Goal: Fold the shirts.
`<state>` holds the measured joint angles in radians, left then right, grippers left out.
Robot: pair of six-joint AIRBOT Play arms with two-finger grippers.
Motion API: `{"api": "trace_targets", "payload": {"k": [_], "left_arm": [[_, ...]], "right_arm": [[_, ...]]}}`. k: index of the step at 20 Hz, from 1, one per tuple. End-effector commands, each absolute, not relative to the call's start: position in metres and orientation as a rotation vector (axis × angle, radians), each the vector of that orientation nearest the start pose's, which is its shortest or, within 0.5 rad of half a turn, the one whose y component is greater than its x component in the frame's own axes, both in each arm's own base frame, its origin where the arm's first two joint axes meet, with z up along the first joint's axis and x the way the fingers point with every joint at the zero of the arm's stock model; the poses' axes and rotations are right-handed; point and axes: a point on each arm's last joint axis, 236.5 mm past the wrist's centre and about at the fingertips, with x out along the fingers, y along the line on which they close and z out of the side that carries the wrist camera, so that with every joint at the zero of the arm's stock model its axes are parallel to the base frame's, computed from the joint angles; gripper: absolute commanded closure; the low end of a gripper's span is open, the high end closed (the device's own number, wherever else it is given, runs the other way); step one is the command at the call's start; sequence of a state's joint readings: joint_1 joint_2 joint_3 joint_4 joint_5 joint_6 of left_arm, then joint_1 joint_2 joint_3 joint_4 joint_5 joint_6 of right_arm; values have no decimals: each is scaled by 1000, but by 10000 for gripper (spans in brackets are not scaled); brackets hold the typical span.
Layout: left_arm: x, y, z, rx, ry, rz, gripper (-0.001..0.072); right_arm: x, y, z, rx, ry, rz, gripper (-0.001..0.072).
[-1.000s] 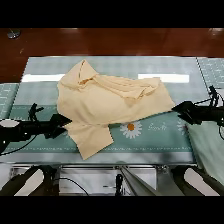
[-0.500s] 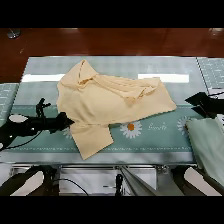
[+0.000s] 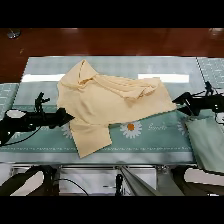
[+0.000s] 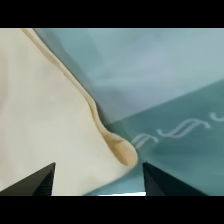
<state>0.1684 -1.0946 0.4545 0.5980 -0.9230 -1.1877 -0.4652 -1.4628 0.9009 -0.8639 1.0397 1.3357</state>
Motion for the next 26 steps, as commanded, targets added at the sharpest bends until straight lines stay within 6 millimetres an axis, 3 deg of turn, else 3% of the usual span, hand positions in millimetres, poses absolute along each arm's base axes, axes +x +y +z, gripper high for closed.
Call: {"api": "trace_targets", "payload": {"k": [1,3,5,6,7,9,10,11,13,14,15,16,17,18,19,22,26], "left_arm": [[282,-111,-74,-852,1259,-276,679],[282,-111,-74,-852,1259,-276,679],[283,-111,-73,-858,1256,-277,679],[286,-112,-69,-860,1247,-282,679],[292,-112,-62,-853,1231,-295,679],[319,-112,-23,-819,1151,-357,679],[343,-111,11,-804,1065,-394,679],[371,-111,61,-787,941,-439,680],[414,-108,181,-675,665,-533,680],[422,-106,240,-610,541,-564,680],[421,-105,302,-534,415,-591,680],[414,-104,349,-455,323,-598,681],[403,-98,386,-434,287,-559,681],[391,-90,410,-413,274,-504,681],[376,-83,430,-335,251,-460,681],[323,-66,470,-151,174,-353,681],[237,-56,500,-22,74,-244,681]], "right_arm": [[383,-8,-109,907,1347,52,92],[392,3,-110,902,1352,76,116],[398,12,-105,868,1351,110,574],[401,18,-97,833,1352,158,692],[407,21,-84,814,1349,195,692],[430,25,-32,744,1280,276,693],[449,24,10,697,1195,304,693],[468,25,60,636,1090,332,693],[491,24,178,498,848,349,693],[491,21,239,425,728,336,693],[481,17,292,359,626,313,693],[464,5,336,268,538,253,693],[444,-15,363,212,489,145,693],[419,-30,385,194,447,52,693],[391,-36,404,163,412,4,693],[317,-20,442,112,338,-1,693],[229,4,468,63,263,8,693]]}}
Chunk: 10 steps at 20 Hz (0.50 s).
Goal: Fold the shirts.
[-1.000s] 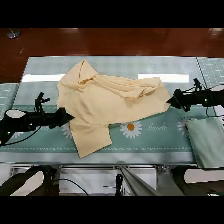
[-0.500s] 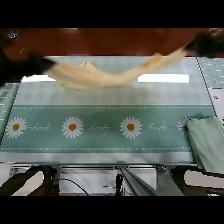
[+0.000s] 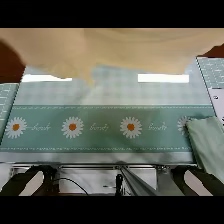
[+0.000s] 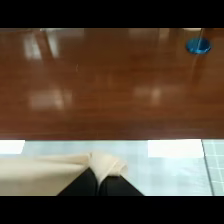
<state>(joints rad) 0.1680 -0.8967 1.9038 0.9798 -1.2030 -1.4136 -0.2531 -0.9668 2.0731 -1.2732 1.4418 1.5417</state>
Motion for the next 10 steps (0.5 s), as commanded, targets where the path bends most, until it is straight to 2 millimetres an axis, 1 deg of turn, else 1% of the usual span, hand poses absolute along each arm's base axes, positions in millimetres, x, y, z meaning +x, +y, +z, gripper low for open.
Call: {"api": "trace_targets", "payload": {"k": [1,2,3,4,5,6,7,8,9,10], "left_arm": [[217,-53,502,4,60,-215,681],[198,-49,503,27,52,-185,681],[180,-43,500,31,56,-145,681],[166,-36,493,48,79,-104,681],[158,-29,486,50,100,-71,681],[154,-25,482,39,112,-49,681],[154,-24,476,36,124,-47,681],[159,-23,468,24,155,-47,681],[166,-21,456,-2,198,-42,681],[178,-19,443,-10,246,-44,681]], "right_arm": [[210,8,473,53,234,7,693],[192,11,478,44,205,0,693],[176,15,478,36,193,0,693],[164,17,473,31,204,-4,693],[155,14,462,29,238,-24,693],[150,10,448,30,286,-45,693],[147,7,433,34,342,-61,693],[148,5,421,40,388,-66,693],[153,3,409,48,430,-67,693],[160,3,397,63,467,-61,692]]}}
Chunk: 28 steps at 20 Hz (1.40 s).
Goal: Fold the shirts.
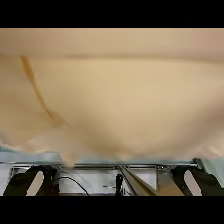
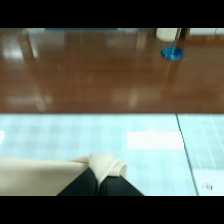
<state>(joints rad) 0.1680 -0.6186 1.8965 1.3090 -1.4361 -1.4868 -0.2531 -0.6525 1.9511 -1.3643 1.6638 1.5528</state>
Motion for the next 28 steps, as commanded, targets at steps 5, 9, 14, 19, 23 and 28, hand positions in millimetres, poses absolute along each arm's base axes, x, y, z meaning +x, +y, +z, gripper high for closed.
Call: {"api": "trace_targets", "payload": {"k": [5,9,14,19,23,28], "left_arm": [[271,-4,333,-79,596,-53,680],[362,-13,238,-177,771,-138,680],[461,-52,151,-210,812,-199,680],[532,-56,82,-355,782,-105,680],[538,-59,15,-458,914,-44,680],[507,-52,4,-429,1080,-64,679]], "right_arm": [[233,13,320,165,611,52,693],[312,6,224,271,754,83,693],[432,18,123,333,852,125,693],[525,-1,59,426,943,71,693],[549,-2,23,445,1026,81,693],[520,1,17,400,1137,167,692]]}}
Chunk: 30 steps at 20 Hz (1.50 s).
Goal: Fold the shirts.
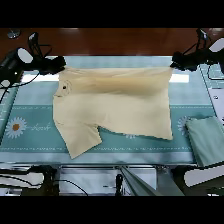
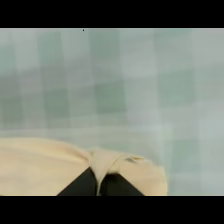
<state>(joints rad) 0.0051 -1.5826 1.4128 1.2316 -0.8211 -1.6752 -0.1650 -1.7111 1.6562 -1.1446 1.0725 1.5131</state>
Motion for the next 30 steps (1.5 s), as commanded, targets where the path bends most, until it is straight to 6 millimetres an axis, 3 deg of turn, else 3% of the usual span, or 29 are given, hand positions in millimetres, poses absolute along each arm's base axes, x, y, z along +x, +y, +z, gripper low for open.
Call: {"api": "trace_targets", "payload": {"k": [1,3,5,10,12,13,14,15,17,19,21,23,25,28,30], "left_arm": [[501,-48,15,-378,1099,-100,679],[483,-40,29,-294,1171,-167,679],[461,-34,20,-285,1266,-185,679],[429,-39,-55,-324,1399,-152,679],[416,-41,-72,-332,1463,-154,647],[411,-41,-73,-334,1485,-157,451],[407,-40,-72,-336,1503,-160,-12],[404,-35,-66,-335,1525,-153,2],[401,-19,-47,-380,1548,-114,2],[388,-3,-26,-409,1556,-94,2],[350,3,-22,-430,1620,-95,3],[291,7,-40,-528,1739,-63,3],[255,-4,-57,-704,1723,-62,3],[232,-9,-73,-889,1558,22,4],[221,-14,-81,-960,1485,66,3]], "right_arm": [[510,-1,23,385,1160,179,692],[486,-6,32,365,1224,209,692],[466,-8,26,363,1300,231,692],[444,9,-40,402,1386,209,692],[436,13,-59,453,1405,185,672],[434,13,-61,475,1415,169,481],[431,14,-59,482,1427,176,199],[427,11,-51,490,1443,185,81],[419,-6,-22,508,1458,190,81],[409,-36,10,520,1402,139,81],[389,-61,29,502,1332,90,82],[365,-72,32,522,1247,29,82],[340,-59,21,570,1167,-10,82],[305,-17,-1,685,1100,29,82],[282,-2,-20,729,1128,31,83]]}}
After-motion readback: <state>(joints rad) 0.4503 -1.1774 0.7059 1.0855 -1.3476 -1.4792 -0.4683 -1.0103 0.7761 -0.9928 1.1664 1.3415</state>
